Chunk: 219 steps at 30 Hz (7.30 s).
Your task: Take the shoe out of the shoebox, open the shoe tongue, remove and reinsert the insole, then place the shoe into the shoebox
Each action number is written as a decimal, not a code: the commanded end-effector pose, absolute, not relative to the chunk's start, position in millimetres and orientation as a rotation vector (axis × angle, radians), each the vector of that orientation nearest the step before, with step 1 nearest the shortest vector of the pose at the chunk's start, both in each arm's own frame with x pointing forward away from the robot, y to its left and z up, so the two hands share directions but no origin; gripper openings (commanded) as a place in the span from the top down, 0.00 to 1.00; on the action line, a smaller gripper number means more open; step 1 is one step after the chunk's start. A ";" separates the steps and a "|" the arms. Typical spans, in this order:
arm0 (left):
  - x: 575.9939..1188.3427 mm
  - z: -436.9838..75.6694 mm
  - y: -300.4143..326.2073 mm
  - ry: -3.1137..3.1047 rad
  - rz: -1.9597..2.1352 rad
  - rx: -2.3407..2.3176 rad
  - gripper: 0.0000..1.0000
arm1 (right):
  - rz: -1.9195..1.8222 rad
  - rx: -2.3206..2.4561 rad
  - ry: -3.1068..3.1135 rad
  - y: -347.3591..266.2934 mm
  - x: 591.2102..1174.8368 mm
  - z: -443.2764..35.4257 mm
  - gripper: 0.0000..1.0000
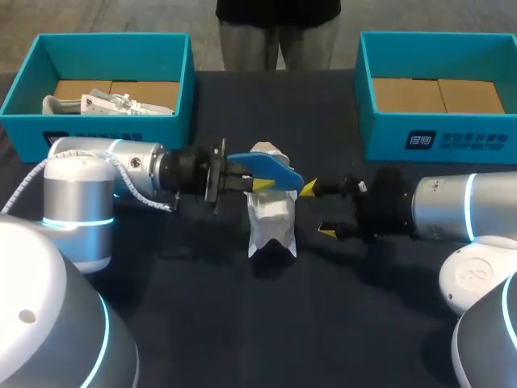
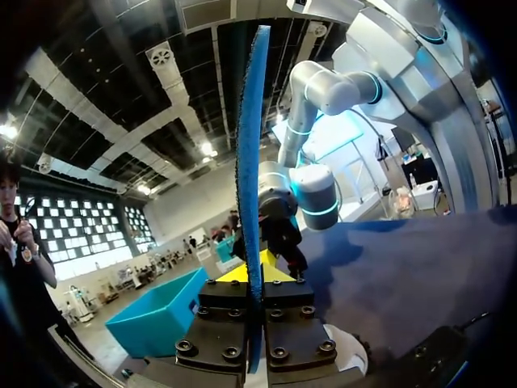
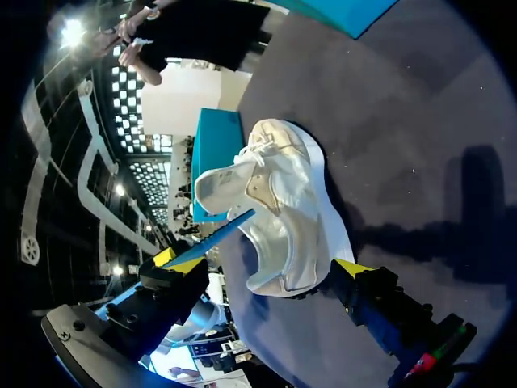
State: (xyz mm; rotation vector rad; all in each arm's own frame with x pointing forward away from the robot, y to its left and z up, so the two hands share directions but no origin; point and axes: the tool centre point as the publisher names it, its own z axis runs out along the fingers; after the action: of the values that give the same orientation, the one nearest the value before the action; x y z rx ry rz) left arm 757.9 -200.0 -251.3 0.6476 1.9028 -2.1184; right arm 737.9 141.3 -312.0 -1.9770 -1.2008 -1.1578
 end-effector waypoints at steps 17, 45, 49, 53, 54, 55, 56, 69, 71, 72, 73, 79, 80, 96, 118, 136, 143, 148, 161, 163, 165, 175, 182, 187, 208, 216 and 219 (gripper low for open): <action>746.3 -252.7 -188.0 1.927 -2.054 0.649 1.00 | -1.156 -1.983 -1.201 142.7 737.6 -311.2 0.00; 750.0 -266.5 -175.5 1.963 -2.014 0.642 1.00 | -1.156 -1.983 -1.201 142.7 737.6 -311.2 0.00; 749.3 -267.7 -172.8 1.974 -2.007 0.634 1.00 | -1.156 -1.983 -1.201 142.7 737.6 -311.2 0.00; 750.9 -274.1 -171.9 1.991 -2.003 0.615 1.00 | -1.156 -1.983 -1.201 142.7 737.6 -311.2 0.00; 751.2 -275.0 -171.9 1.992 -2.002 0.613 1.00 | -1.156 -1.983 -1.201 142.7 737.6 -311.2 0.00; 751.6 -276.0 -172.0 1.992 -2.001 0.612 1.00 | -1.156 -1.983 -1.201 142.7 737.6 -311.2 0.00; 752.1 -277.0 -172.3 1.997 -1.990 0.614 1.00 | -1.156 -1.983 -1.201 142.7 737.6 -311.2 0.00; 762.4 -286.5 -180.6 2.017 -1.954 0.645 1.00 | -1.156 -1.983 -1.201 142.7 737.6 -311.2 0.00; 764.0 -290.2 -181.0 2.023 -1.940 0.647 1.00 | -1.156 -1.983 -1.201 142.7 737.6 -311.2 0.00; 764.2 -291.6 -181.2 2.027 -1.929 0.653 1.00 | -1.156 -1.983 -1.201 142.7 737.6 -311.2 0.00; 764.4 -293.2 -181.6 2.035 -1.908 0.662 1.00 | -1.156 -1.983 -1.201 142.7 737.6 -311.2 0.00; 768.4 -301.5 -182.8 2.047 -1.880 0.676 1.00 | -1.156 -1.983 -1.201 142.7 737.6 -311.2 0.00; 769.5 -302.7 -182.8 2.047 -1.881 0.676 1.00 | -1.156 -1.983 -1.201 142.7 737.6 -311.2 0.00; 779.8 -323.9 -182.3 2.061 -1.886 0.659 1.00 | -1.156 -1.983 -1.201 142.7 737.6 -311.2 0.00; 772.9 -313.3 -182.6 2.029 -1.887 0.674 0.62 | -1.156 -1.983 -1.201 142.7 737.6 -311.2 0.00; 765.2 -313.1 -181.5 2.081 -1.842 0.715 1.00 | -1.156 -1.983 -1.201 142.7 737.6 -311.2 0.00; 776.9 -324.7 -185.7 2.110 -1.816 0.744 1.00 | -1.156 -1.983 -1.201 142.7 737.6 -311.2 0.00; 785.0 -331.3 -185.2 2.118 -1.813 0.733 1.00 | -1.156 -1.983 -1.201 142.7 737.6 -311.2 0.00; 784.6 -338.9 -183.9 2.149 -1.761 0.734 0.53 | -1.156 -1.983 -1.201 142.7 737.6 -311.2 0.00; 781.9 -334.0 -183.3 2.131 -1.780 0.731 0.56 | -1.156 -1.983 -1.201 142.7 737.6 -311.2 0.00; 779.7 -330.0 -182.8 2.127 -1.778 0.735 0.65 | -1.156 -1.983 -1.201 142.7 737.6 -311.2 0.00; 765.4 -320.6 -181.0 2.140 -1.758 0.778 0.91 | -1.156 -1.983 -1.201 142.7 737.6 -311.2 0.00; 767.1 -329.5 -180.9 2.179 -1.712 0.784 1.00 | -1.156 -1.983 -1.201 142.7 737.6 -311.2 0.00; 775.1 -339.0 -184.5 2.204 -1.651 0.804 1.00 | -1.156 -1.983 -1.201 142.7 737.6 -311.2 0.00; 771.2 -327.7 -183.7 2.163 -1.671 0.802 0.85 | -1.156 -1.983 -1.201 142.7 737.6 -311.2 0.00; 768.9 -332.7 -186.5 2.190 -1.676 0.830 1.00 | -1.156 -1.983 -1.201 142.7 737.6 -311.2 0.00; 771.6 -337.0 -186.2 2.202 -1.670 0.832 1.00 | -1.156 -1.983 -1.201 142.7 737.6 -311.2 0.00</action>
State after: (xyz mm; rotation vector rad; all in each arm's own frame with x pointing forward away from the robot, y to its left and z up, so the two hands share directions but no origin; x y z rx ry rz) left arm 767.3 -184.4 -334.5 0.8242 2.1944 -1.6701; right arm 738.0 141.3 -312.0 -1.9771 -1.2008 -1.1578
